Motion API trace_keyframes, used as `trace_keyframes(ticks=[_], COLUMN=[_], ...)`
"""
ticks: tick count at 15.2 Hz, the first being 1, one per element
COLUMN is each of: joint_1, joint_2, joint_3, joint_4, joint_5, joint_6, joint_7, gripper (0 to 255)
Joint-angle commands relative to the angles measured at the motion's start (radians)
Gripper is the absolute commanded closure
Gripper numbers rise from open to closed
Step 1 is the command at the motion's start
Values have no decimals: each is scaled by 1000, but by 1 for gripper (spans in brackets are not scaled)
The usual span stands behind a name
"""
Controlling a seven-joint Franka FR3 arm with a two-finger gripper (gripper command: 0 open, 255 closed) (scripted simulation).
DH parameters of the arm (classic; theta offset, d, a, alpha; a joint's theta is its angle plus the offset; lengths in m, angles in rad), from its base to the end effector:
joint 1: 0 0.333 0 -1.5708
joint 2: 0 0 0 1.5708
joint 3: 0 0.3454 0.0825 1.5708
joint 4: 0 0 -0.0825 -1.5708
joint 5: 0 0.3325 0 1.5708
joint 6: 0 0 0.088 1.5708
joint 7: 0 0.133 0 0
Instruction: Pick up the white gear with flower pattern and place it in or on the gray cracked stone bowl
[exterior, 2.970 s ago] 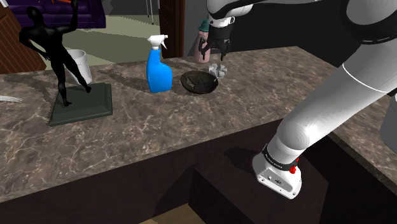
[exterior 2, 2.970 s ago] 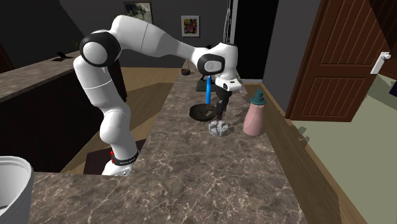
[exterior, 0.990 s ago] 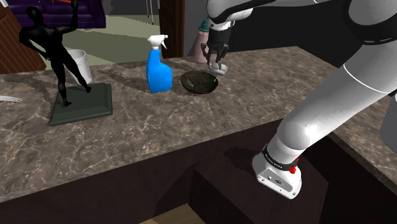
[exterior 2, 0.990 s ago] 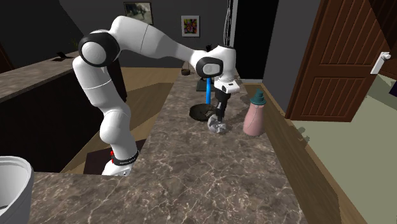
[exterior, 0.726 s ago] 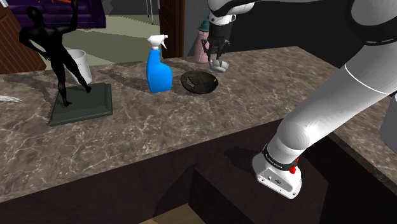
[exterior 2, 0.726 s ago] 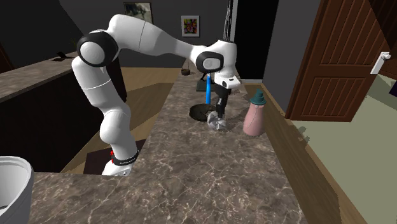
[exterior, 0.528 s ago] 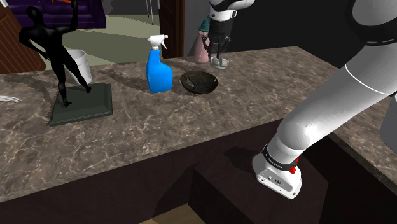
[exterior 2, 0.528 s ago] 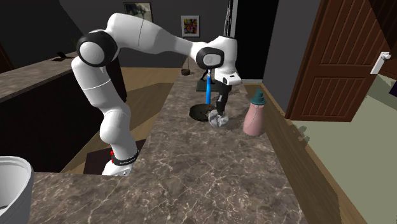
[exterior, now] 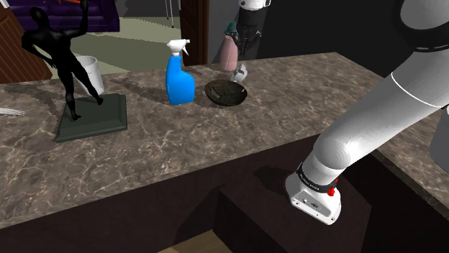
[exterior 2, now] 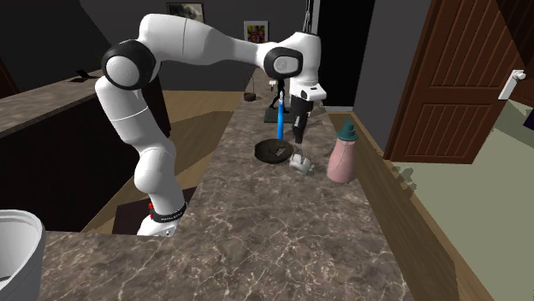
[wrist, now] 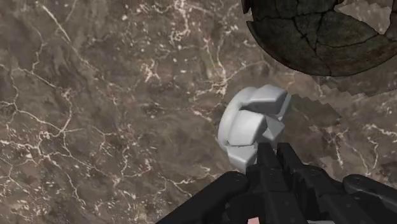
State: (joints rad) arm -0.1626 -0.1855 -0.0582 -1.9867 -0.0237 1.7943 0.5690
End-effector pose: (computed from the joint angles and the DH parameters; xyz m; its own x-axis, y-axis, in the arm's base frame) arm 0.4352 -0.1024 0.5583 0.7085 -0.7057 0.0006 -0.7056 -0.7084 0.0143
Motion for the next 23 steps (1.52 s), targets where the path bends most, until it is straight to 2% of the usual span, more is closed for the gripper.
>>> trace_keyframes(ticks=[1,3,4,11,12,19,23], joint_1=[0,0,0,-62,-65,-57,-56], joint_2=[-3,-5,-5,-109,-110,-44,-38], joint_3=[0,0,0,-87,-94,-97,-97], joint_4=[25,20,20,-338,-359,-388,-390], joint_5=[0,0,0,70,78,96,98], joint_6=[-29,-24,-24,491,529,624,632], joint_7=[-1,-1,-1,5,3,-10,-11], gripper=[255,255,0,0,0,0,0])
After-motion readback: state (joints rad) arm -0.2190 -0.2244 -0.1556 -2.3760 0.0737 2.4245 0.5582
